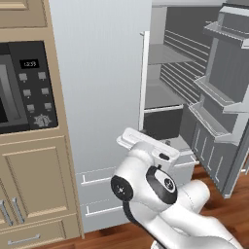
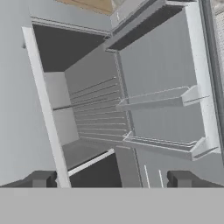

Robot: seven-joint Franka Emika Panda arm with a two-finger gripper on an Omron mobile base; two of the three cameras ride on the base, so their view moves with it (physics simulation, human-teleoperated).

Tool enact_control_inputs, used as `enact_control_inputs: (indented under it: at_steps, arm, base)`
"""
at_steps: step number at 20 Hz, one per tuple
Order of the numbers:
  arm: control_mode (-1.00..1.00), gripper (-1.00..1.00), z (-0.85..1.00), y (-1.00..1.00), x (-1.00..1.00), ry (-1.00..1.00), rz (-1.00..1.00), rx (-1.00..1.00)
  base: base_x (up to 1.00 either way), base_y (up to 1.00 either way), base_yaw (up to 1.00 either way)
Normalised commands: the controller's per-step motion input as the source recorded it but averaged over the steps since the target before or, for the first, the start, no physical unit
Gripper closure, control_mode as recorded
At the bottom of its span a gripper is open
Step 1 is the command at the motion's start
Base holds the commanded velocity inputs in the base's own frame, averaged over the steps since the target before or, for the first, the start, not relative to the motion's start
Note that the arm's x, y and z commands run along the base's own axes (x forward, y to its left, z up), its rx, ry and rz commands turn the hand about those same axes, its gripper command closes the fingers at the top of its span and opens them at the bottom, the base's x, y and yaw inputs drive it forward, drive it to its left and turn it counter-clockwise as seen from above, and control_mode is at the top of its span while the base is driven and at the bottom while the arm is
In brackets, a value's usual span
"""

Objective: Place the potato in the correct fridge rack based on whether it is a fruit or vegetable. Finally, close the fridge door.

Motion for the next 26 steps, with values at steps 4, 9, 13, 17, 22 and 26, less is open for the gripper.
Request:
enact_control_inputs:
  at_steps: [4,9,13,17,22,26]
  arm:
    - [-1.00,-1.00,0.03,-0.64,-0.57,0.00,0.16,0.16]
    - [-1.00,-1.00,0.12,-0.73,-0.22,0.00,0.14,0.24]
    - [-1.00,-1.00,0.05,-0.28,0.00,0.00,0.00,0.07]
    - [-1.00,-1.00,0.00,-0.07,0.00,0.00,0.00,0.00]
    - [-1.00,-1.00,0.00,-0.56,-0.12,0.00,0.02,0.05]
    - [-1.00,-1.00,0.05,-0.72,-0.24,0.00,0.05,0.12]
  base:
    - [0.00,0.00,0.00]
    - [0.00,0.00,0.00]
    - [0.00,0.00,0.00]
    - [0.00,0.00,0.00]
    - [0.00,0.00,0.00]
    - [0.00,0.00,0.00]
